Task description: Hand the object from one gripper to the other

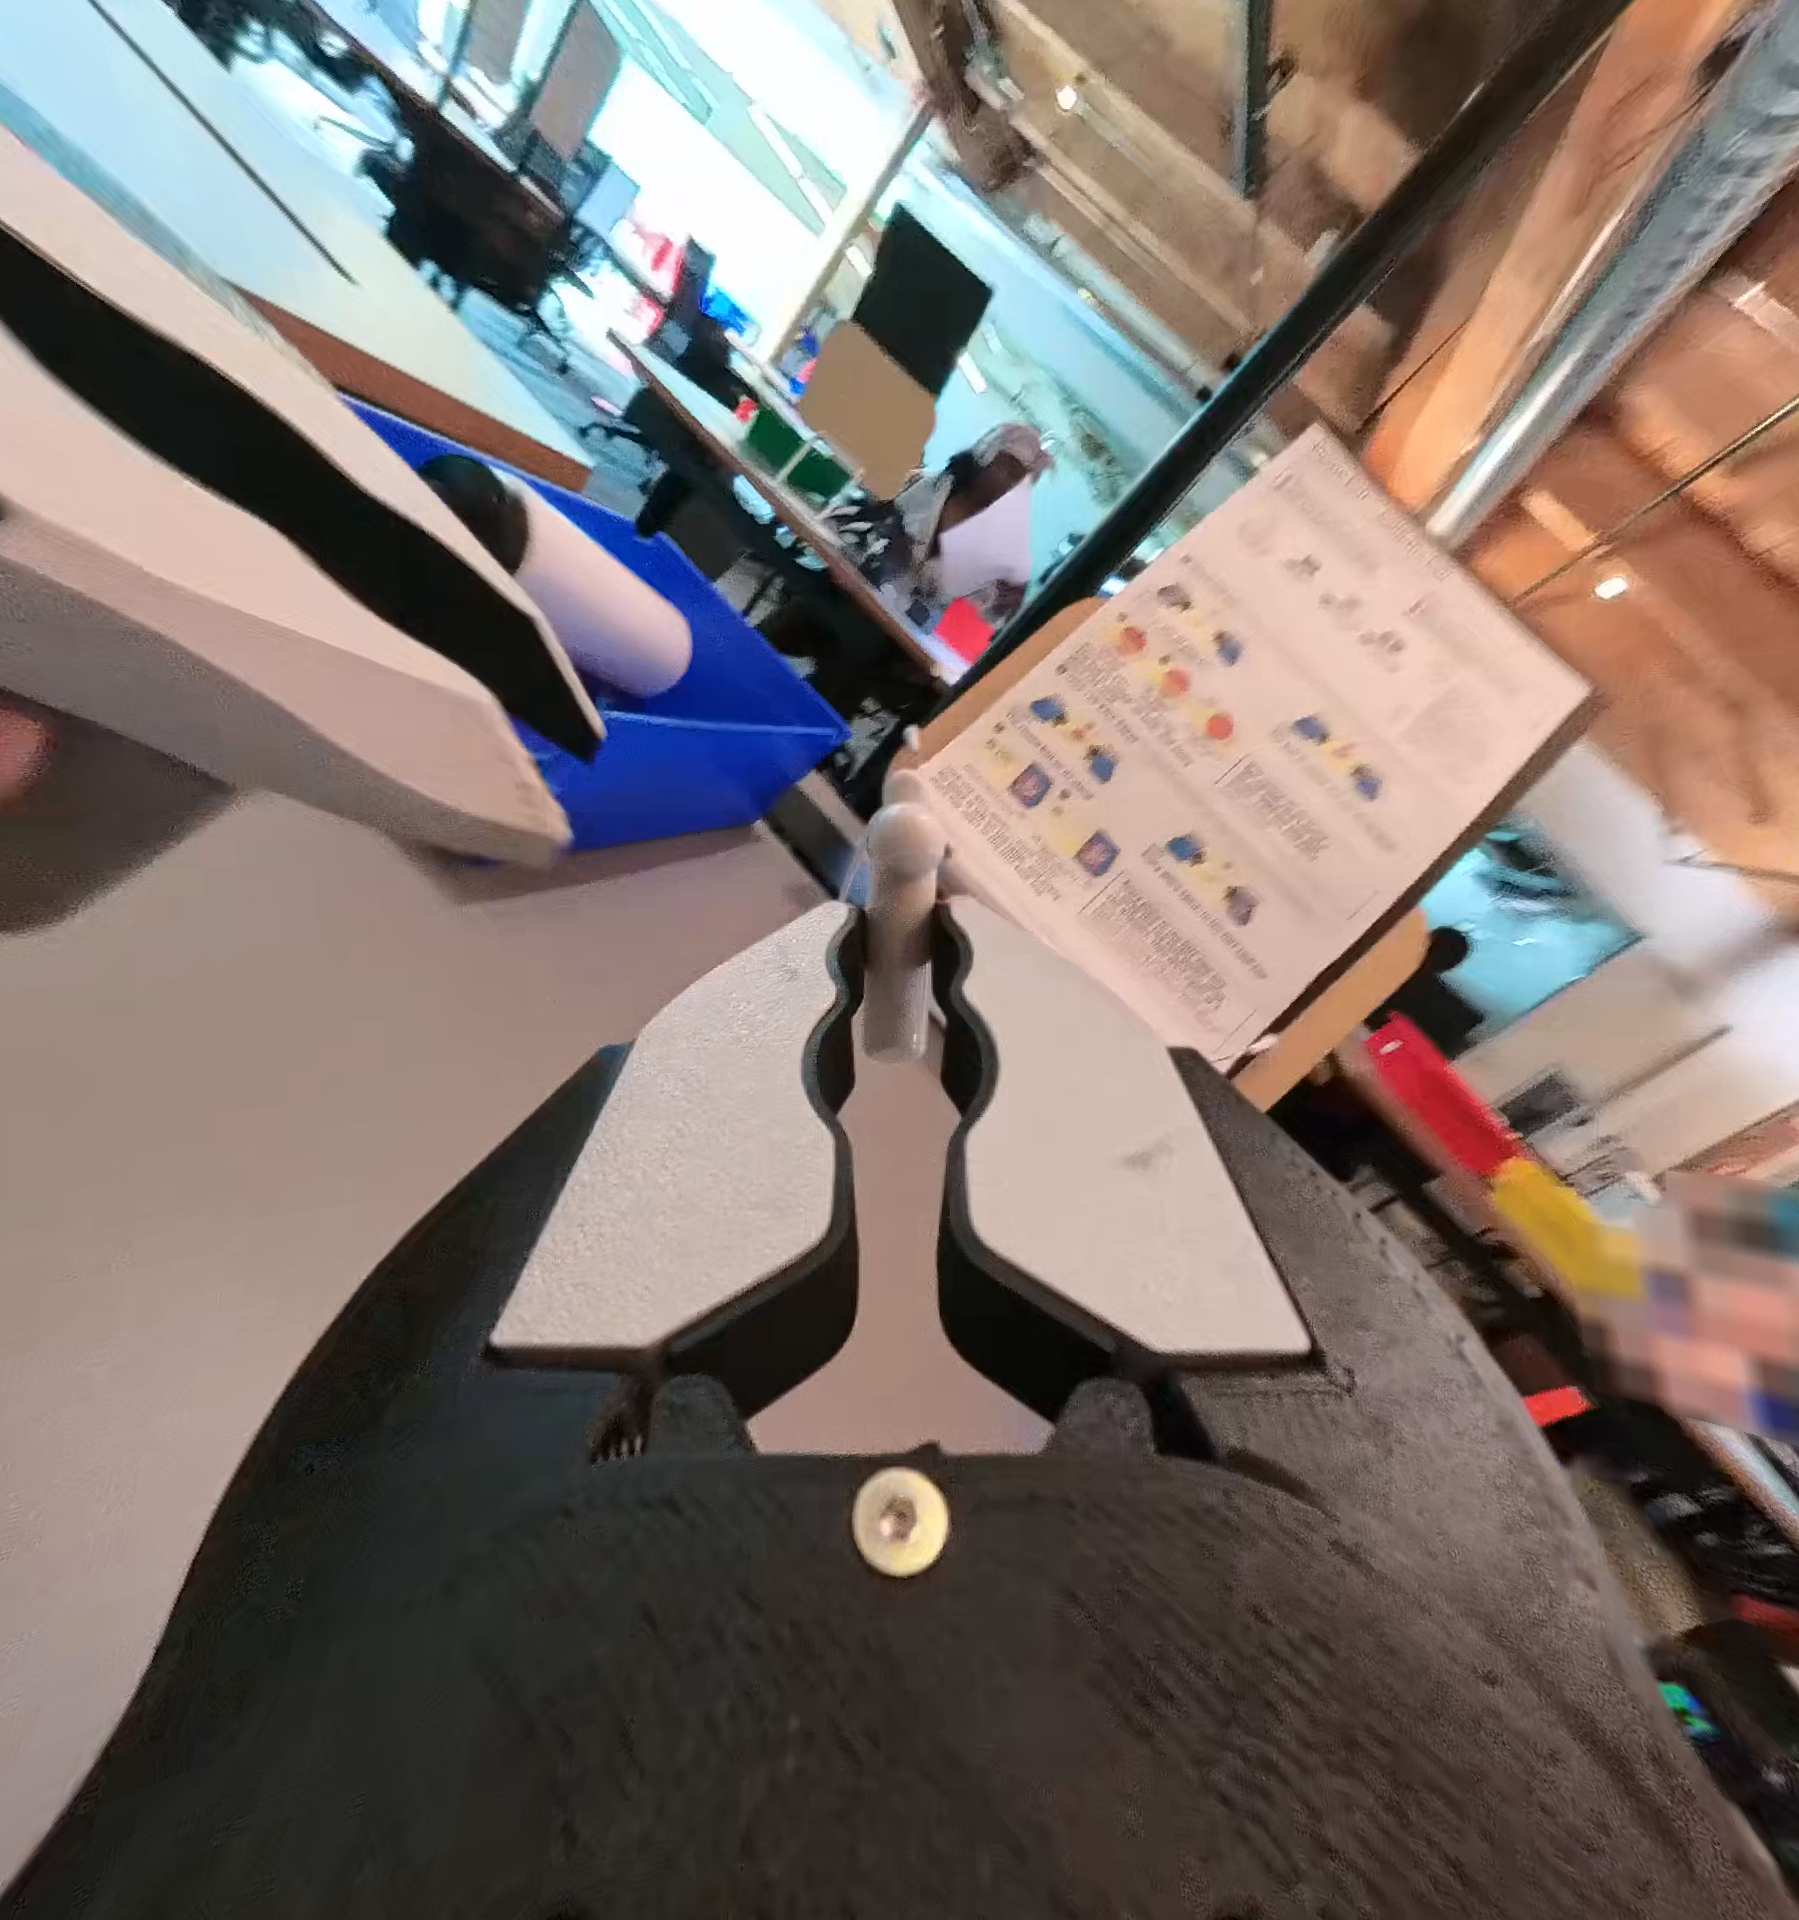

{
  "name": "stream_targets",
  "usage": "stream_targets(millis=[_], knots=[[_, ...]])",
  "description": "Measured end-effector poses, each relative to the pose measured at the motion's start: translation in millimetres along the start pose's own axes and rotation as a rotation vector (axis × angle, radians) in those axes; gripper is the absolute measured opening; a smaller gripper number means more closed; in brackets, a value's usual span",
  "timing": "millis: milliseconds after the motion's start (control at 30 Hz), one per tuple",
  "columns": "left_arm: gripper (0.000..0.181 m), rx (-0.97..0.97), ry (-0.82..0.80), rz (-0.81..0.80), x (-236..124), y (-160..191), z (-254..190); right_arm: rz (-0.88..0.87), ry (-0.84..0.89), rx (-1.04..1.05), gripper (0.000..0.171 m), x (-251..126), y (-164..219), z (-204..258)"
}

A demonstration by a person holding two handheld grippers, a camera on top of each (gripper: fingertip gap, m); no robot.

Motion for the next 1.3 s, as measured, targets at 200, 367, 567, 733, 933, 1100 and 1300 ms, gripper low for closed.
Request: stream_targets(millis=[200, 367, 567, 733, 933, 1100, 1300], knots=[[0.032, -0.282, 0.072, -0.122, -1, 4, 6, -0.063, 0.052, -0.165, 0.012, -3, -7, 30], [0.030, -0.324, 0.108, -0.185, -4, 6, 13, -0.078, -0.011, -0.155, 0.012, -2, -8, 47], [0.025, -0.265, 0.179, -0.213, -5, 14, 24, -0.064, -0.151, -0.067, 0.028, 0, -8, 49], [0.025, -0.131, 0.417, -0.335, -22, 15, 41, 0.014, -0.621, 0.430, 0.049, 5, -4, 26], [0.024, -0.015, 0.712, -0.431, -40, 23, 41, 0.120, -1.283, 1.048, 0.036, 8, 14, 27], [0.024, 0.019, 0.802, -0.517, -41, 32, 37, 0.147, -1.477, 1.145, 0.032, 8, 15, 48], [0.024, 0.047, 0.788, -0.611, -43, 34, 36, 0.135, -1.522, 1.289, 0.014, 14, 20, 53]])
Point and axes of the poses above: each gripper's, where its closed fingertips meet, x out along the fingers, y out of its underside, z = x × y across the jaws, the point moved 10 cm from there along -x, back along the fingers, and after that the axes turned 14 degrees about x, right-handed, at the moved point
